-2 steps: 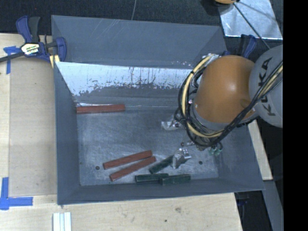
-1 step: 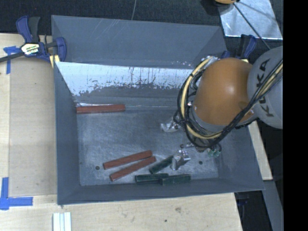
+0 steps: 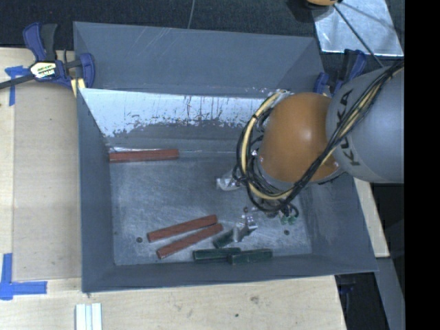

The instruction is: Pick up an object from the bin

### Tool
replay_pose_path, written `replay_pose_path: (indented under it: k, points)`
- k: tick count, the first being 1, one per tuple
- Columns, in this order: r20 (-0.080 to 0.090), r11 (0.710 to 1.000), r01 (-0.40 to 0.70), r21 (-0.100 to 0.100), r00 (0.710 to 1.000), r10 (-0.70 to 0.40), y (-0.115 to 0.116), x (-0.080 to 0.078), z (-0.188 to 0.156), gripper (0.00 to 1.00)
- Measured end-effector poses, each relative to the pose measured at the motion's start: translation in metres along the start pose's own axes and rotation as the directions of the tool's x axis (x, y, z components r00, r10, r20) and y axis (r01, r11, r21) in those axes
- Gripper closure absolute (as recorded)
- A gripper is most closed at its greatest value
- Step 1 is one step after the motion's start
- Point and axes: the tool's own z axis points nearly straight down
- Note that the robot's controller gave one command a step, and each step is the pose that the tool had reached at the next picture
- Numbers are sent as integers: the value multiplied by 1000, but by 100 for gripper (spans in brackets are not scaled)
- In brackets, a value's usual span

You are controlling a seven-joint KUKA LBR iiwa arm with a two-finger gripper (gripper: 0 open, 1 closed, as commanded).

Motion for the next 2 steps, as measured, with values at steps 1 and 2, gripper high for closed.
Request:
replay_pose_path:
  k: [1,2]
  points:
    - [-30,981,194,-6,981,-194,10,-17,52,100]
    - [11,981,192,-3,981,-192,12,-23,55,0]
